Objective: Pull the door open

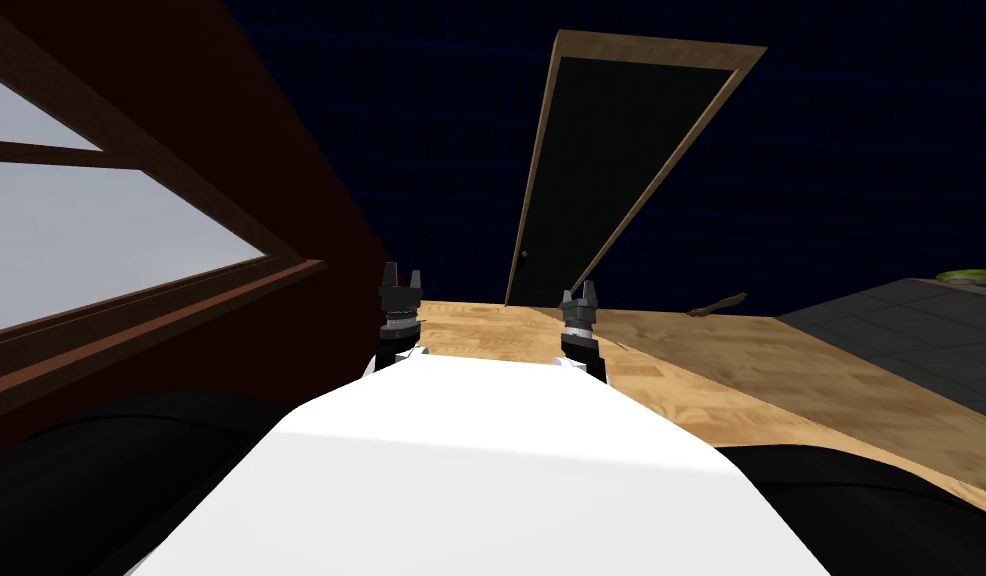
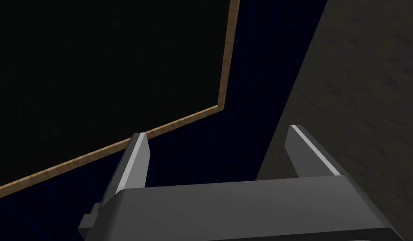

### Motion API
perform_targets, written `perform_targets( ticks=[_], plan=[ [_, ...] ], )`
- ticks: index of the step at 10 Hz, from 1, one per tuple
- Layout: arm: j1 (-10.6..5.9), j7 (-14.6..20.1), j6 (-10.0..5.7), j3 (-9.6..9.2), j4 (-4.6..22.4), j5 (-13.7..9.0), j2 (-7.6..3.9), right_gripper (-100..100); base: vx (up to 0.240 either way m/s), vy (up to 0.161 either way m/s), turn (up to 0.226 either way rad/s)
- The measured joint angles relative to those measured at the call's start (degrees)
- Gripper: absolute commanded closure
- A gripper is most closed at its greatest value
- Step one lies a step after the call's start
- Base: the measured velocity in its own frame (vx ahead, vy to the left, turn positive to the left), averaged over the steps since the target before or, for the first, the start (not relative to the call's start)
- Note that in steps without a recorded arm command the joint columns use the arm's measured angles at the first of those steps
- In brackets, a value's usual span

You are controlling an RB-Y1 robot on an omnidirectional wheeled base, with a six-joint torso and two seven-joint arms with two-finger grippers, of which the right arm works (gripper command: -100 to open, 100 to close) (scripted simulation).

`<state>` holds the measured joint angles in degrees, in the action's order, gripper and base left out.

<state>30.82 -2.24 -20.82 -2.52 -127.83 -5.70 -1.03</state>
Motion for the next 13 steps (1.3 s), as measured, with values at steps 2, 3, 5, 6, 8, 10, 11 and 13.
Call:
perform_targets(
  ticks=[2, 3, 5, 6, 8, 10, 11, 13],
  plan=[
    [-1.04, 1.82, -0.05, -0.61, 1.77, -1.60, -0.62, -100, 0.216, 0.003, -0.013],
    [-1.76, 3.00, -0.26, -1.06, 3.09, -2.55, -0.92, -100, 0.189, 0.008, -0.021],
    [-3.16, 5.49, -0.21, -1.92, 5.28, -4.55, -1.55, -100, 0.146, -0.030, -0.016],
    [-3.88, 6.73, -0.10, -2.61, 6.32, -5.62, -1.72, -100, 0.125, -0.017, -0.015],
    [-5.51, 8.85, 0.16, -3.46, 8.49, -7.38, -2.01, -100, 0.104, -0.014, -0.015],
    [-6.91, 11.03, 0.05, -4.02, 10.71, -9.18, -2.62, -100, 0.102, -0.020, -0.014],
    [-7.29, 12.03, -0.13, -4.64, 11.70, -9.93, -2.71, -100, 0.098, -0.024, -0.014],
    [-8.80, 14.27, -0.12, -5.30, 13.88, -11.82, -3.23, -100, 0.096, -0.011, -0.015]
  ],
)
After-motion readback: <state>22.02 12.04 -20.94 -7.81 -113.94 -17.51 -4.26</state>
